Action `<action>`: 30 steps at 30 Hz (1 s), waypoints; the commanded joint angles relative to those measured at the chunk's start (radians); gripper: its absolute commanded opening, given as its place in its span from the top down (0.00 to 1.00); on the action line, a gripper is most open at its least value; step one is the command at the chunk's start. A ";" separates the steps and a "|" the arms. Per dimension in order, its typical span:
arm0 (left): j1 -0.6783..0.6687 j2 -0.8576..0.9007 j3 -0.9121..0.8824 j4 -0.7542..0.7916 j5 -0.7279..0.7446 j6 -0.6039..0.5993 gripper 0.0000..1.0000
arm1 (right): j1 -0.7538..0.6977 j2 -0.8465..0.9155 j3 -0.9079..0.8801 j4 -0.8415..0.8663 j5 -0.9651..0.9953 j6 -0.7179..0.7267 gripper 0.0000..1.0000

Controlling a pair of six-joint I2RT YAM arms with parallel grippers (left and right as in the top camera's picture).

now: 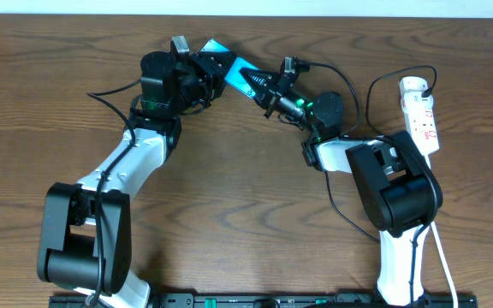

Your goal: Plug charger to phone and switch on socket

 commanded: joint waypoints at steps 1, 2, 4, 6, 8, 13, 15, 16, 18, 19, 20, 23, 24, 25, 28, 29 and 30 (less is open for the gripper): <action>0.000 -0.001 0.004 0.017 -0.008 0.008 0.68 | 0.006 0.003 0.013 -0.001 0.005 -0.020 0.99; 0.000 -0.001 0.004 0.017 -0.010 0.008 0.69 | 0.006 0.003 0.013 -0.001 0.005 -0.020 0.99; 0.000 -0.001 0.004 0.017 -0.012 0.009 0.71 | 0.006 0.003 0.013 0.000 0.005 -0.020 0.99; 0.000 -0.001 0.004 0.017 -0.013 0.009 0.73 | 0.006 0.003 0.013 0.001 0.005 -0.019 0.99; 0.000 -0.001 0.004 0.017 -0.013 0.014 0.74 | 0.006 0.003 0.013 0.002 0.005 -0.016 0.99; 0.000 -0.001 0.004 0.017 -0.013 0.036 0.76 | 0.006 0.003 0.013 0.002 0.004 -0.003 0.99; 0.000 -0.001 0.004 0.017 -0.013 0.039 0.76 | 0.006 0.003 0.013 0.002 0.004 0.000 0.99; 0.000 -0.001 0.004 0.017 -0.013 0.039 0.76 | 0.006 0.003 0.013 0.002 0.004 0.000 0.99; 0.000 -0.001 0.004 0.017 -0.013 0.043 0.78 | 0.006 0.003 0.013 0.002 0.000 0.003 0.99; 0.000 -0.001 0.004 0.017 -0.013 0.051 0.79 | 0.006 0.003 0.013 0.001 -0.003 0.003 0.99; 0.000 -0.001 0.004 0.017 -0.013 0.064 0.80 | 0.006 0.003 0.013 0.001 -0.005 0.004 0.99; 0.000 -0.001 0.004 0.016 -0.012 0.077 0.81 | 0.006 0.003 0.013 0.002 -0.007 0.011 0.99; 0.000 -0.001 0.004 0.017 -0.012 0.077 0.81 | 0.006 0.003 0.013 0.002 -0.007 0.011 0.99; 0.000 -0.001 0.004 0.017 -0.012 0.078 0.81 | 0.006 0.003 0.013 0.002 -0.007 0.011 0.99; 0.000 -0.001 0.004 0.017 -0.012 0.093 0.81 | 0.006 0.003 0.013 0.002 -0.013 0.021 0.99; 0.000 -0.001 0.004 0.017 -0.012 0.100 0.81 | 0.006 0.003 0.013 0.002 -0.014 0.022 0.99; 0.000 -0.001 0.004 0.016 -0.012 0.103 0.81 | 0.006 0.003 0.013 0.002 -0.014 0.021 0.99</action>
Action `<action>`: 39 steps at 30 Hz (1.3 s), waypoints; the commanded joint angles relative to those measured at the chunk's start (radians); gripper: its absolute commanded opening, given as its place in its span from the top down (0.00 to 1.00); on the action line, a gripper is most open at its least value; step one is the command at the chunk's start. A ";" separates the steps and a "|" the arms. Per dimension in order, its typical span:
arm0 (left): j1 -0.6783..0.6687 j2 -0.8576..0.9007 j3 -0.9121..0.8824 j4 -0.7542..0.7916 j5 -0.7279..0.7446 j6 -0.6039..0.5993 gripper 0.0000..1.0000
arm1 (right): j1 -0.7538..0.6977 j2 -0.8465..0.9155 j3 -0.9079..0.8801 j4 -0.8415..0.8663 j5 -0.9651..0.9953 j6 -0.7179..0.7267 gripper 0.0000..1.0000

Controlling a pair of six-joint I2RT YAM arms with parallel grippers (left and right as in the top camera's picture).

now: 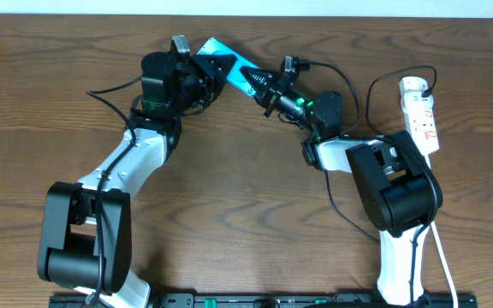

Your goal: Plug charger to phone and switch on socket

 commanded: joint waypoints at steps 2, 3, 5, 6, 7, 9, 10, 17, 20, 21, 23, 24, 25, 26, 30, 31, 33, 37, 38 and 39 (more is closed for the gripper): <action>0.000 -0.006 0.005 0.019 -0.005 0.036 0.81 | 0.006 0.003 0.008 -0.001 -0.015 0.007 0.99; 0.000 -0.006 0.005 0.019 -0.004 0.036 0.85 | 0.006 0.003 0.008 -0.002 -0.016 0.007 0.99; 0.000 -0.006 0.005 0.019 -0.003 0.037 0.92 | 0.006 0.003 0.008 -0.001 -0.019 0.007 0.99; 0.000 -0.006 0.005 0.019 -0.002 0.041 0.92 | 0.006 0.003 0.008 -0.001 -0.019 0.008 0.99; 0.000 -0.006 0.005 0.019 -0.003 0.048 0.92 | 0.006 0.003 0.008 -0.001 -0.019 0.010 0.99; 0.000 -0.006 0.005 0.019 -0.002 0.048 0.92 | 0.006 0.003 0.008 -0.001 -0.023 0.011 0.99; 0.000 -0.006 0.005 0.019 -0.002 0.048 0.92 | 0.006 0.003 0.008 -0.001 -0.023 0.011 0.99; 0.000 -0.006 0.005 0.019 -0.002 0.048 0.92 | 0.006 0.003 0.008 -0.001 -0.024 0.011 0.99; 0.000 -0.006 0.005 0.019 -0.003 0.048 0.92 | 0.006 0.003 0.008 -0.001 -0.027 0.011 0.99; 0.000 -0.006 0.005 0.019 -0.003 0.048 0.92 | 0.006 0.003 0.008 -0.001 -0.027 0.011 0.99; 0.000 -0.006 0.005 0.019 -0.003 0.048 0.93 | 0.006 0.003 0.008 -0.001 -0.027 0.011 0.99; 0.000 -0.006 0.005 0.019 -0.003 0.048 0.93 | 0.006 0.003 0.008 -0.001 -0.029 0.015 0.99; 0.000 -0.006 0.005 0.019 -0.003 0.048 0.92 | 0.006 0.003 0.008 -0.001 -0.030 0.022 0.99; 0.000 -0.006 0.005 0.019 -0.003 0.050 0.92 | 0.006 0.003 0.008 -0.001 -0.030 0.026 0.99; 0.000 -0.006 0.005 0.019 -0.003 0.052 0.93 | 0.006 0.003 0.008 -0.001 -0.031 0.026 0.99; 0.000 -0.006 0.005 0.019 -0.003 0.052 0.93 | 0.006 0.003 0.008 -0.001 -0.034 0.025 0.99; 0.000 -0.006 0.005 0.019 -0.003 0.052 0.93 | 0.006 0.003 0.008 -0.001 -0.037 0.025 0.99; 0.000 -0.006 0.005 0.019 -0.003 0.052 0.92 | 0.008 0.003 0.008 -0.001 -0.038 0.025 0.99; 0.000 -0.006 0.005 0.019 -0.003 0.052 0.93 | 0.008 0.003 0.008 -0.001 -0.039 0.025 0.99; 0.000 -0.006 0.005 0.019 -0.004 0.052 0.93 | 0.010 0.003 0.008 -0.001 -0.039 0.025 0.99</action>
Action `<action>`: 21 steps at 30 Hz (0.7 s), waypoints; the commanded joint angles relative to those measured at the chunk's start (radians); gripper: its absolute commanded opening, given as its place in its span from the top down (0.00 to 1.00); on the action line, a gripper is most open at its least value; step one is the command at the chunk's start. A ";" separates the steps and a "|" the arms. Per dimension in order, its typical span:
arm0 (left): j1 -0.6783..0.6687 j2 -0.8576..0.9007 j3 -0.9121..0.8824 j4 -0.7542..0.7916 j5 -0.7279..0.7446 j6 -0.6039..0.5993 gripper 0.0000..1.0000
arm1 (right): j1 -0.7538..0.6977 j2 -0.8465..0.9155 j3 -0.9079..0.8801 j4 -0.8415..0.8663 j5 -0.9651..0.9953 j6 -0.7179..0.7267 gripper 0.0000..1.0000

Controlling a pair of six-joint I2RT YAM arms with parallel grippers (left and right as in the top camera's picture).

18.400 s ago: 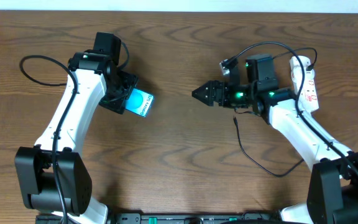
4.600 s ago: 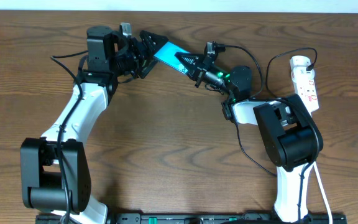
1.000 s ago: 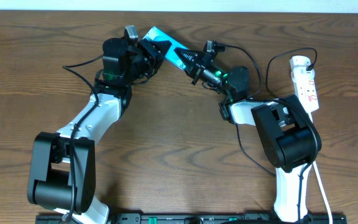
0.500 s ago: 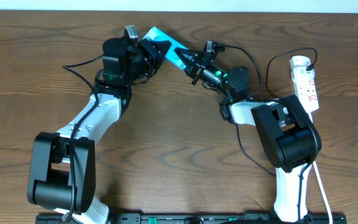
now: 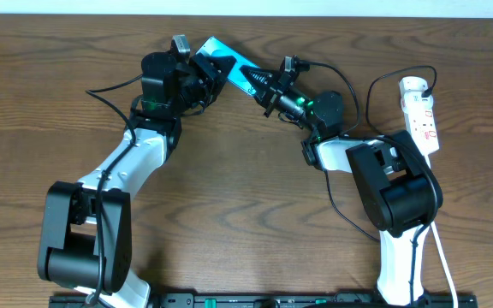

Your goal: Plug charger to phone and switch on socket

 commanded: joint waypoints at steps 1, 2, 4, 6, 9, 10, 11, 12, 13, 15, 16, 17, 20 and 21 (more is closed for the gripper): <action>0.000 -0.006 0.006 0.020 -0.005 0.019 0.93 | 0.010 0.003 0.006 -0.003 -0.043 -0.007 0.99; 0.000 -0.006 0.006 0.020 -0.005 0.022 0.93 | 0.011 0.003 0.006 -0.003 -0.044 -0.014 0.99; 0.000 -0.006 0.006 0.019 -0.005 0.022 0.92 | 0.013 0.003 0.006 -0.007 -0.050 -0.025 0.99; 0.000 -0.006 0.006 0.020 -0.005 0.022 0.92 | 0.013 0.003 0.006 -0.015 -0.058 -0.037 0.99; 0.000 -0.006 0.006 0.019 -0.005 0.022 0.93 | 0.013 0.003 0.006 -0.031 -0.068 -0.055 0.99; 0.000 -0.006 0.006 0.019 -0.005 0.022 0.92 | 0.013 0.003 0.006 -0.032 -0.070 -0.060 0.99; 0.000 -0.006 0.006 0.019 -0.005 0.022 0.93 | 0.013 0.003 0.006 -0.032 -0.072 -0.067 0.99; 0.000 -0.006 0.006 0.019 -0.005 0.022 0.93 | 0.013 0.003 0.006 -0.032 -0.073 -0.072 0.99; 0.000 -0.006 0.006 0.019 -0.005 0.022 0.93 | 0.013 0.003 0.006 -0.032 -0.075 -0.082 0.99; 0.000 -0.006 0.006 0.019 -0.005 0.022 0.93 | 0.013 0.003 0.006 -0.032 -0.079 -0.095 0.99; 0.000 -0.006 0.006 0.019 -0.005 0.022 0.93 | 0.013 0.003 0.006 -0.032 -0.082 -0.103 0.99; 0.000 -0.006 0.006 0.019 -0.005 0.022 0.93 | 0.013 0.003 0.006 -0.032 -0.085 -0.112 0.99; 0.000 -0.006 0.006 0.019 -0.005 0.022 0.93 | 0.013 0.003 0.006 -0.032 -0.089 -0.127 0.99; 0.000 -0.006 0.006 0.019 -0.005 0.022 0.93 | 0.013 0.003 0.006 -0.032 -0.089 -0.135 0.99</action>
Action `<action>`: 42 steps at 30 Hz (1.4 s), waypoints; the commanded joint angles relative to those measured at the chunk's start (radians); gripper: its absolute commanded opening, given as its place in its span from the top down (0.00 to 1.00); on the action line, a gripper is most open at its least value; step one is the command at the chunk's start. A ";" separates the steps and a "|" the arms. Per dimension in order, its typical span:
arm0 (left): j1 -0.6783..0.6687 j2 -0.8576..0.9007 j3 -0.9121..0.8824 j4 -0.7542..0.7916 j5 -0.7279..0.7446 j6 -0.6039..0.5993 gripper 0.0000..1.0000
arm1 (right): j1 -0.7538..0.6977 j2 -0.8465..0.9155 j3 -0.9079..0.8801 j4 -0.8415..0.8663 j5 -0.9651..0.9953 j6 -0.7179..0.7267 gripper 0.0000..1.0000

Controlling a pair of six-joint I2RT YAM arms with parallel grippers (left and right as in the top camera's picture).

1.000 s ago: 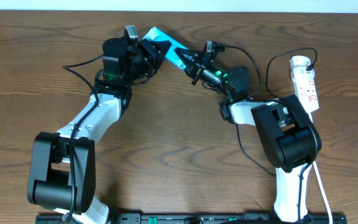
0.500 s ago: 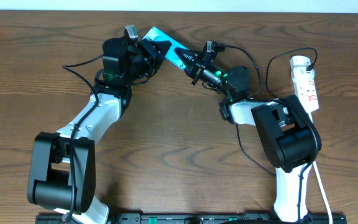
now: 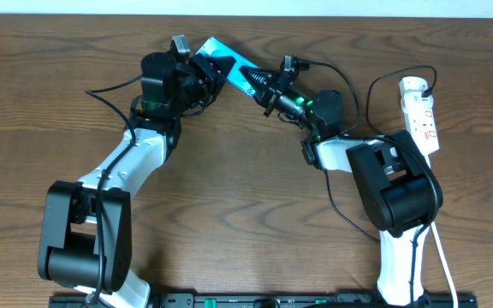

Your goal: Plug charger to phone and switch on socket

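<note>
A turquoise phone [image 3: 228, 58] is held off the table at the back centre, tilted, between my two grippers. On its left end my left gripper [image 3: 205, 73] is shut. My right gripper [image 3: 258, 85] meets the phone's right end, its fingers drawn together on a small dark charger plug pressed against the phone's edge. The port itself is hidden by the fingers. A white power strip [image 3: 421, 115] lies at the right, with a black plug [image 3: 431, 82] in its far end and a black cable [image 3: 371, 94] looping from it toward the right arm.
The left arm's base [image 3: 84, 239] and the right arm's base [image 3: 396, 201] stand near the front edge. A white lead [image 3: 442, 248] runs from the strip to the front. A black cable [image 3: 101, 90] trails left of the left wrist.
At the oldest moment both grippers were at the phone, left on its left end and right at its right end. A second later the phone had tipped slightly. From then to now nothing has visibly moved.
</note>
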 commanded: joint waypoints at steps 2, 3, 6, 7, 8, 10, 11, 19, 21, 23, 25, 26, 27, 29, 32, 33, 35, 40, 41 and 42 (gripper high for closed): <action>0.000 -0.010 0.007 0.020 -0.006 0.021 0.92 | 0.013 0.003 0.002 -0.011 -0.083 -0.103 0.99; 0.000 -0.010 0.007 0.020 -0.006 0.021 0.92 | 0.013 0.003 0.002 -0.011 -0.084 -0.104 0.99; 0.000 -0.010 0.007 0.020 -0.006 0.021 0.93 | 0.013 0.003 0.002 -0.011 -0.084 -0.115 0.92; 0.000 -0.010 0.007 0.020 -0.006 0.021 0.93 | 0.013 0.003 0.002 -0.011 -0.084 -0.115 0.87; 0.000 -0.010 0.007 0.020 -0.006 0.021 0.93 | 0.013 0.003 0.002 -0.011 -0.084 -0.115 0.86; 0.000 -0.010 0.007 0.020 -0.006 0.021 0.93 | 0.013 0.003 0.002 -0.011 -0.084 -0.115 0.82; 0.000 -0.010 0.007 0.020 -0.006 0.021 0.92 | 0.013 0.003 0.002 -0.011 -0.084 -0.115 0.80; 0.000 -0.010 0.007 0.020 -0.006 0.022 0.93 | 0.013 0.003 0.002 -0.011 -0.088 -0.115 0.71; 0.000 -0.010 0.007 0.020 -0.006 0.022 0.92 | 0.013 0.003 0.002 -0.011 -0.088 -0.115 0.66; 0.000 -0.010 0.007 0.020 -0.006 0.026 0.93 | 0.013 0.003 0.002 -0.011 -0.089 -0.115 0.62; 0.001 -0.010 0.007 0.020 -0.006 0.026 0.93 | 0.013 0.003 0.002 -0.011 -0.090 -0.115 0.59; 0.002 -0.010 0.007 0.020 -0.006 0.026 0.92 | 0.012 0.003 0.002 -0.011 -0.092 -0.115 0.57; 0.004 -0.010 0.007 0.020 -0.006 0.026 0.93 | 0.012 0.003 0.002 -0.011 -0.092 -0.115 0.55; 0.009 -0.010 0.007 0.019 -0.006 0.026 0.93 | 0.011 0.003 0.002 -0.011 -0.092 -0.117 0.51; 0.021 -0.010 0.007 0.012 -0.005 0.029 0.92 | 0.011 0.003 0.002 -0.011 -0.096 -0.125 0.41; 0.026 -0.010 0.007 0.008 -0.003 0.029 0.93 | 0.011 0.003 0.002 -0.011 -0.099 -0.132 0.36; 0.036 -0.010 0.007 -0.003 -0.002 0.030 0.93 | 0.010 0.003 0.002 -0.011 -0.107 -0.142 0.32; 0.061 -0.010 0.007 -0.018 0.021 0.047 0.93 | -0.004 0.003 0.002 -0.012 -0.137 -0.168 0.26; 0.066 -0.010 0.007 -0.018 0.027 0.048 0.92 | -0.008 0.003 0.002 -0.012 -0.145 -0.175 0.25; 0.072 -0.010 0.007 -0.018 0.033 0.048 0.93 | -0.012 0.003 0.002 -0.013 -0.154 -0.182 0.24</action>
